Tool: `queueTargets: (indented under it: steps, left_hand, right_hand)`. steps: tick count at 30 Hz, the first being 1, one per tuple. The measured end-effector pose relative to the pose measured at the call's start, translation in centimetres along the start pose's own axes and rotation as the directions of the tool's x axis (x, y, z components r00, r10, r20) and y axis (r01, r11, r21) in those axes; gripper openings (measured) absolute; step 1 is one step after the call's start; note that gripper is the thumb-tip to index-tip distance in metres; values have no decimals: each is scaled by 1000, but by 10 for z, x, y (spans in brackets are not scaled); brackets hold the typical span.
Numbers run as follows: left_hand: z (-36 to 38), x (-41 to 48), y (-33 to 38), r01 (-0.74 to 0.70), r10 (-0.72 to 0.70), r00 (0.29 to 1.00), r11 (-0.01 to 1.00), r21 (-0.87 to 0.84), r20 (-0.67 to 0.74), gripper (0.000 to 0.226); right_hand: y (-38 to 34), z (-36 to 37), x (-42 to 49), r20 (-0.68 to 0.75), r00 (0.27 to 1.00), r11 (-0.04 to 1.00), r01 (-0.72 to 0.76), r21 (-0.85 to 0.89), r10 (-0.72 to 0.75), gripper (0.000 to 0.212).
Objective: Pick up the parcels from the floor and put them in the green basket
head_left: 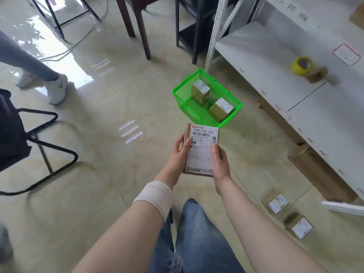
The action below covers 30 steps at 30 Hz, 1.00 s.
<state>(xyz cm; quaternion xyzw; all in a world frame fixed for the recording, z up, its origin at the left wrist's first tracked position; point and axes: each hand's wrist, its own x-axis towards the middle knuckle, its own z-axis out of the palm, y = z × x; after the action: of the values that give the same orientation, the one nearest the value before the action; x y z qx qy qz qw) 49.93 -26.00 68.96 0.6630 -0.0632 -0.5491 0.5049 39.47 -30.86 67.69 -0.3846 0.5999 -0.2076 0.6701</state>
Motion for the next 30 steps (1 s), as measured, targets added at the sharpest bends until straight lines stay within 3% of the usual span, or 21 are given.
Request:
queueTargets:
  steps: [6,14,22,30]
  left_hand:
    - [-39,74,63,50,-49,998,999,-6,30,67]
    - [-82,169,141,36,-59,989,985,166,135,53]
    - [-47,259,185,52,-130,963,949,311,236,50]
    - [13,351,225,58,-184,957,880,471,225,57]
  right_hand:
    - [-40,72,58,-68,997,998,-27,49,30,47]
    - [-88,154,121,-162,985,986,-33,165,60,48]
    - [-128,156,202,-298,937,940,-79,331,183,43]
    - [-167,139,296,-338,899,896,-116,428,277,46]
